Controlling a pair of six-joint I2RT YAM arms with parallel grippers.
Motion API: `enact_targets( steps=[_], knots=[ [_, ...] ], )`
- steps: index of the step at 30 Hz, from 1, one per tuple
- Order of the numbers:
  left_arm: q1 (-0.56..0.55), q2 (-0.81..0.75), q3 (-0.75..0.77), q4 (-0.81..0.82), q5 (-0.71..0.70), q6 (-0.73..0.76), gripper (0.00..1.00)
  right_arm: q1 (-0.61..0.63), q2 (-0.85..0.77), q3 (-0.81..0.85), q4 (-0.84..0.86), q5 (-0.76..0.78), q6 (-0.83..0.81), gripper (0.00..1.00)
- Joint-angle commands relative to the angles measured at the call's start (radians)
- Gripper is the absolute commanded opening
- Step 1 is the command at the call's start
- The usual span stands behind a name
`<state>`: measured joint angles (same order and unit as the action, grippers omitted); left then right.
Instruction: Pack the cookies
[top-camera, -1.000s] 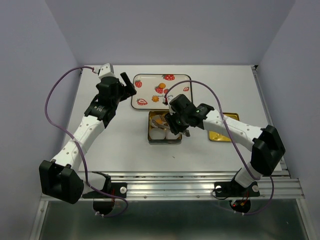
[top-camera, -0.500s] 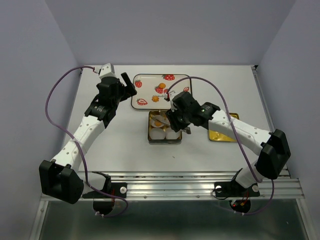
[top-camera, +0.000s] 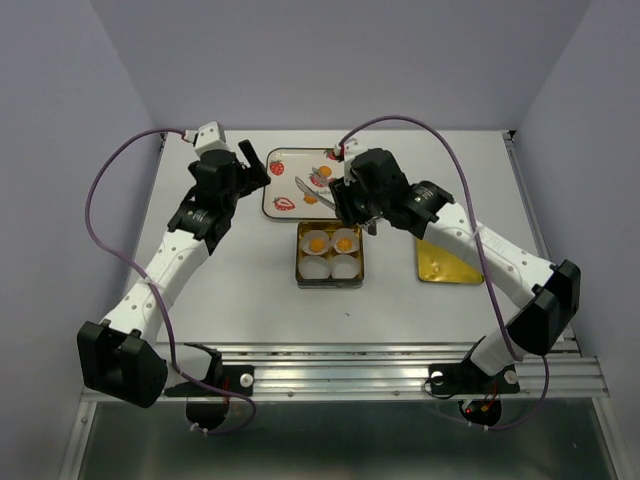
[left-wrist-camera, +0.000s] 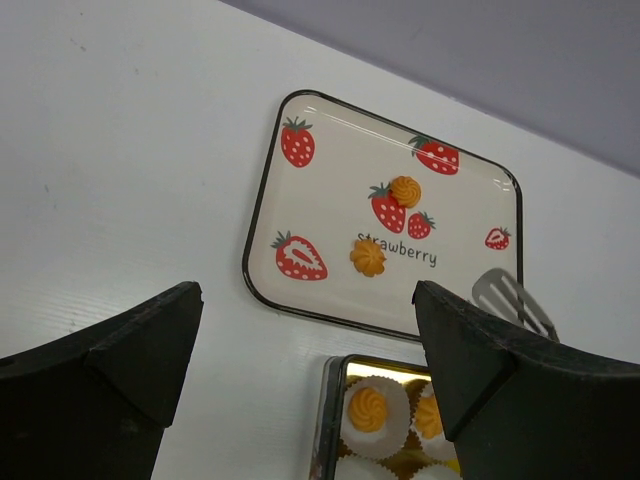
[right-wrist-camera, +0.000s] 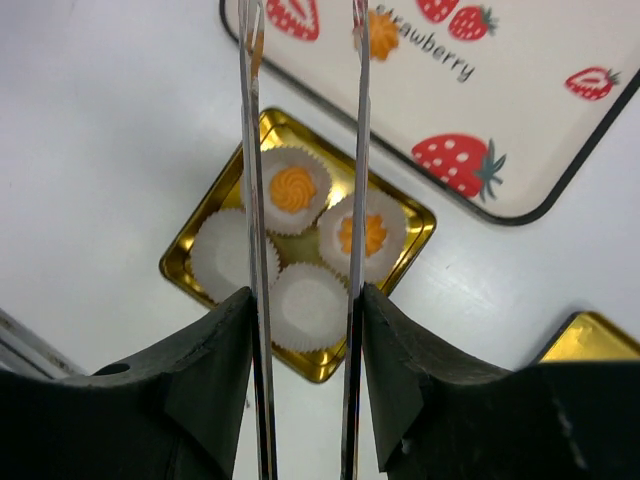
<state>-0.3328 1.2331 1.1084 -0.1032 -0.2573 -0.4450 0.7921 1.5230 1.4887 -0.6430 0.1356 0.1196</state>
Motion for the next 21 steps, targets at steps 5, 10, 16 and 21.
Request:
enact_targets(
  steps=[5,10,16,21],
  knots=[
    [-0.002,0.025,0.064,0.049,-0.049,0.043,0.99,-0.135,0.19,0.2,0.091,0.05,-0.047,0.5],
    [0.0,0.048,0.079,0.054,-0.042,0.057,0.99,-0.18,0.296,0.263,0.101,0.021,-0.077,0.51],
    [0.001,0.057,0.073,0.057,-0.023,0.049,0.99,-0.212,0.396,0.318,0.101,-0.014,-0.089,0.51],
    [0.001,0.071,0.068,0.059,-0.005,0.038,0.99,-0.221,0.453,0.324,0.111,-0.024,-0.107,0.52]
  ],
)
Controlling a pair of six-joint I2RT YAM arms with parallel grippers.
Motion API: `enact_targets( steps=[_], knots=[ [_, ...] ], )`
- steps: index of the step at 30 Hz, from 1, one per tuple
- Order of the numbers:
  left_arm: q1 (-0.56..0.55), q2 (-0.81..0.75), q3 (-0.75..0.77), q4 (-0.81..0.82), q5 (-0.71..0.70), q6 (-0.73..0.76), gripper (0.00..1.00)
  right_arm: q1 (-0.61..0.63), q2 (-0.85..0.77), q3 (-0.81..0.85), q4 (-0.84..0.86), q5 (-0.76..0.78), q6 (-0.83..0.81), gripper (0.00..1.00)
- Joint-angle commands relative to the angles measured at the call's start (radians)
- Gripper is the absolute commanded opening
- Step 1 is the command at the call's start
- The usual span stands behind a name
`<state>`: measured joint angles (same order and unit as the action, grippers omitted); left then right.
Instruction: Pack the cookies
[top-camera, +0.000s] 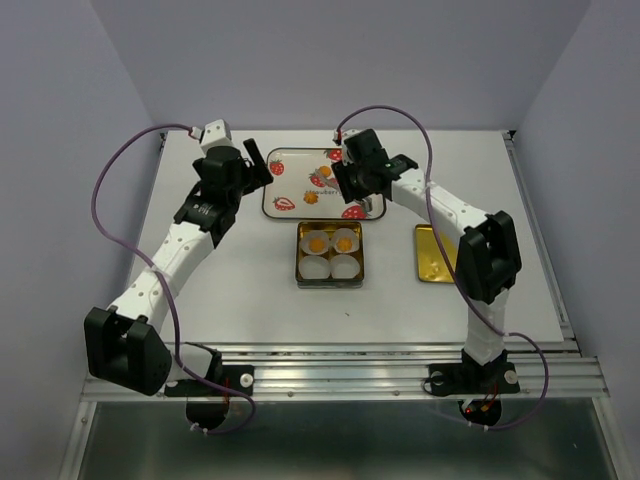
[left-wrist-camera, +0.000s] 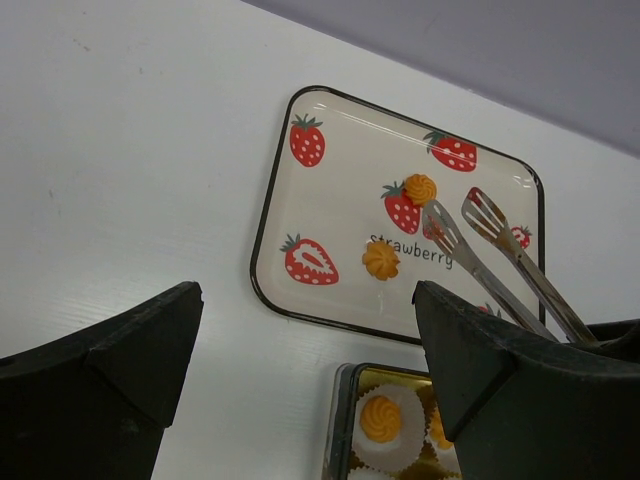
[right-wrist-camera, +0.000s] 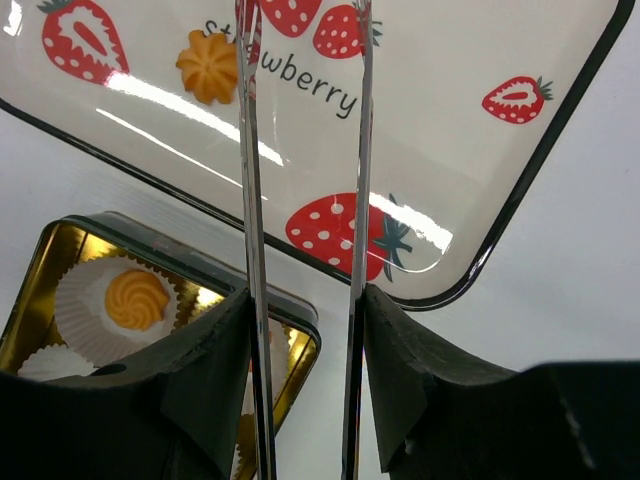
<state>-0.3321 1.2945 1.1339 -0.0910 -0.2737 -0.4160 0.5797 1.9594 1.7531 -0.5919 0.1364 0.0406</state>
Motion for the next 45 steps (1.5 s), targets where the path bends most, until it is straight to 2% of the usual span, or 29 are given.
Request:
enact_targets(
  steps=[1,15,34,45],
  knots=[
    [0.001,0.014,0.043,0.046,0.011,0.009,0.99,-0.009,0.024,0.063,0.061,-0.024,-0.027,0.52],
    [0.001,0.057,0.061,0.034,0.013,0.013,0.99,-0.049,0.159,0.172,0.061,-0.015,-0.005,0.54],
    [0.002,0.103,0.093,0.023,-0.004,0.005,0.99,-0.058,0.226,0.22,0.058,-0.083,-0.011,0.55],
    [0.004,0.121,0.11,0.027,0.025,-0.004,0.99,-0.058,0.234,0.233,0.043,-0.083,-0.001,0.49]
  ],
)
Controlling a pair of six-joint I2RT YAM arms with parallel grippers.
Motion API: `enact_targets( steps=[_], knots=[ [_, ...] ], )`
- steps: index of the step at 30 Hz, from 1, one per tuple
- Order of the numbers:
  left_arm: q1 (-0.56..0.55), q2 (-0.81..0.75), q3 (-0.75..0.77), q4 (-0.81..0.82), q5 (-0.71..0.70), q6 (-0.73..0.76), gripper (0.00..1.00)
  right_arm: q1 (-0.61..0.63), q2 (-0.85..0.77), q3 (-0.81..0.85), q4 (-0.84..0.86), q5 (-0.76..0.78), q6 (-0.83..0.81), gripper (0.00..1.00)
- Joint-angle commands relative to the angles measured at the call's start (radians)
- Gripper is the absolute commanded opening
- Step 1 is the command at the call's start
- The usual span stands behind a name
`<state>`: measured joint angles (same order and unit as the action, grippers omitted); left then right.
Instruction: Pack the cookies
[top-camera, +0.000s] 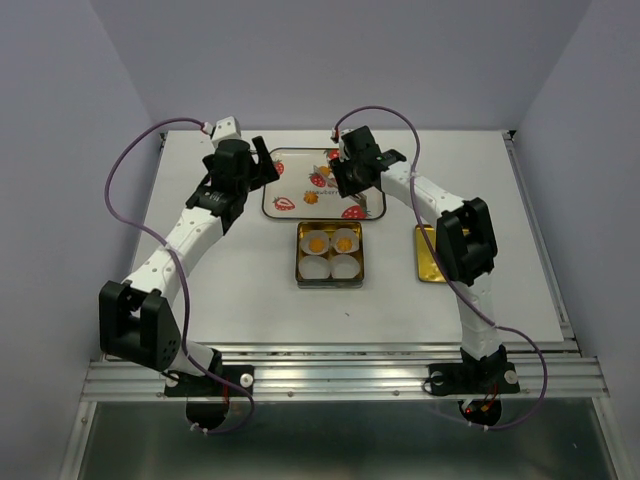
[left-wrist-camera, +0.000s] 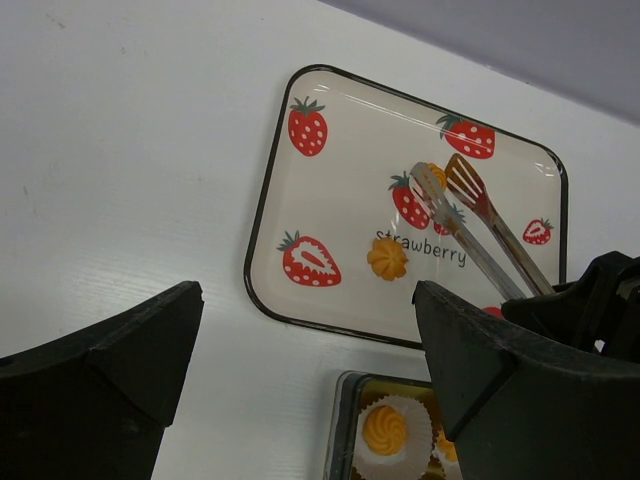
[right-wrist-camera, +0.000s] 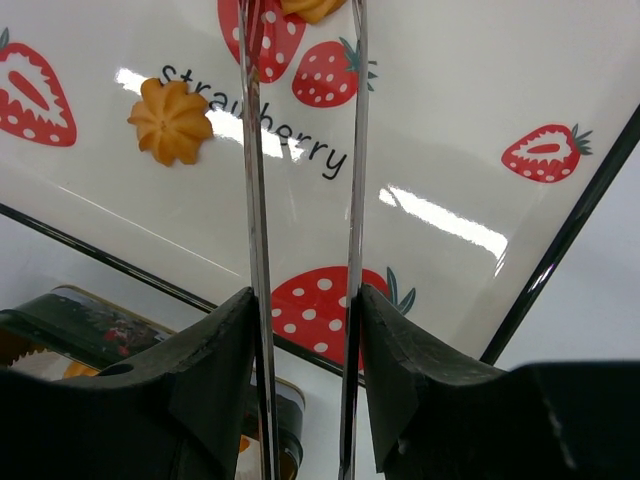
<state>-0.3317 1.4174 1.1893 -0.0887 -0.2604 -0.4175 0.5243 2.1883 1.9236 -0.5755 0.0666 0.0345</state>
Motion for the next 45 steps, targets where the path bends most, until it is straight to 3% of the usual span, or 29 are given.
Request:
enact_targets(
  steps=[1,4,15,33,45],
  knots=[
    [0.003,-0.002,0.053,0.026,0.013,-0.004,0.99,-0.003,0.004,0.063,0.025,-0.01,0.007,0.48],
    [0.003,-0.003,0.056,0.027,0.016,-0.006,0.99,-0.003,0.001,0.061,0.02,0.004,0.004,0.42],
    [0.003,-0.014,0.059,0.029,0.02,-0.015,0.99,-0.003,-0.041,0.064,0.023,0.006,-0.001,0.37],
    [0.003,-0.041,0.027,0.05,0.05,-0.027,0.99,-0.003,-0.18,-0.061,0.066,0.004,0.03,0.36],
    [0.002,-0.049,0.015,0.081,0.09,-0.017,0.99,-0.003,-0.429,-0.286,0.098,-0.132,0.102,0.35]
  ],
)
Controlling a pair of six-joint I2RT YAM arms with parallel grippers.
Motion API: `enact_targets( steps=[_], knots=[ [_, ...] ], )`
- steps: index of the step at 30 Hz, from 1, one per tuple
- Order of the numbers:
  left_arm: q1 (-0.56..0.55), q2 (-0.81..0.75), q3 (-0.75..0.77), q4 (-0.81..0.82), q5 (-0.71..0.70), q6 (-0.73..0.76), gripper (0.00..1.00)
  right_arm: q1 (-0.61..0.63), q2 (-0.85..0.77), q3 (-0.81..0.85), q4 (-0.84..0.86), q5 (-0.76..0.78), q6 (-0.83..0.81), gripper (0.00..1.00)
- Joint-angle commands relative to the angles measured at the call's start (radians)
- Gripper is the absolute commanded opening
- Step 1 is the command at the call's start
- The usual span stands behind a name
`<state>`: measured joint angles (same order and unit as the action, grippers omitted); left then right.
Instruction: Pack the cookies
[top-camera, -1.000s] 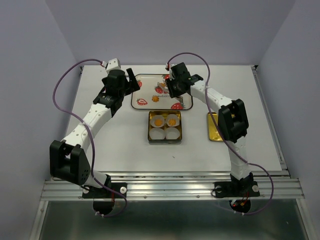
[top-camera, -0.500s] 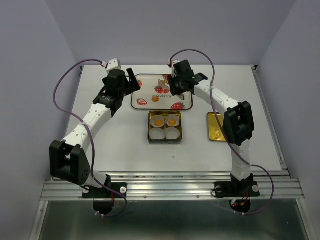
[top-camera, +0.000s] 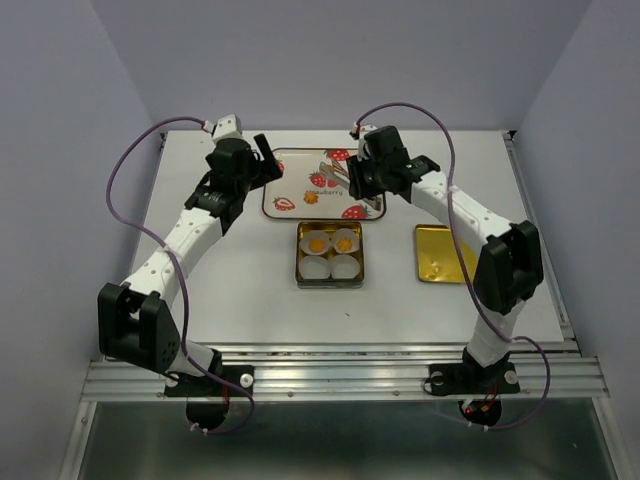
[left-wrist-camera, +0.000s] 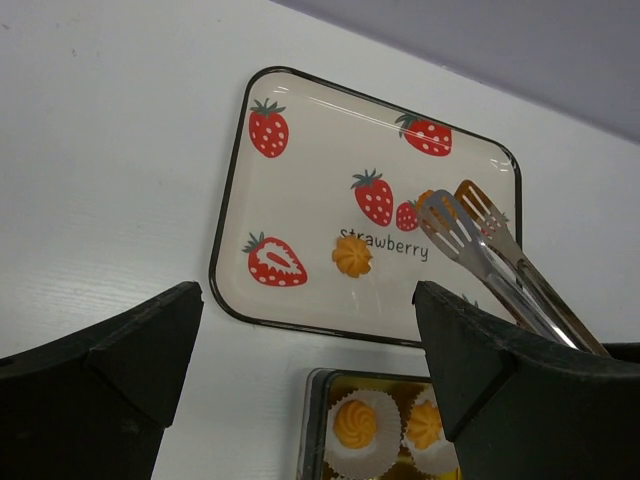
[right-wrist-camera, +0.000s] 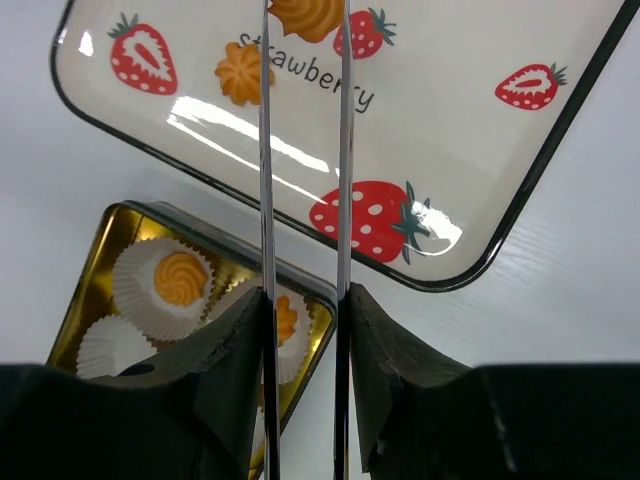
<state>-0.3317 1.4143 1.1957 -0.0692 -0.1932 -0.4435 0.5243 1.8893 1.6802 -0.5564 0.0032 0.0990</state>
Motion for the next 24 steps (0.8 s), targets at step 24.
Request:
enact_targets(
  steps=[24],
  knots=[
    [-0.015,-0.114,-0.113,0.143,0.106,-0.029,0.99,0.15,-0.637,-0.471,-0.276,-0.114,0.133,0.37]
  ],
)
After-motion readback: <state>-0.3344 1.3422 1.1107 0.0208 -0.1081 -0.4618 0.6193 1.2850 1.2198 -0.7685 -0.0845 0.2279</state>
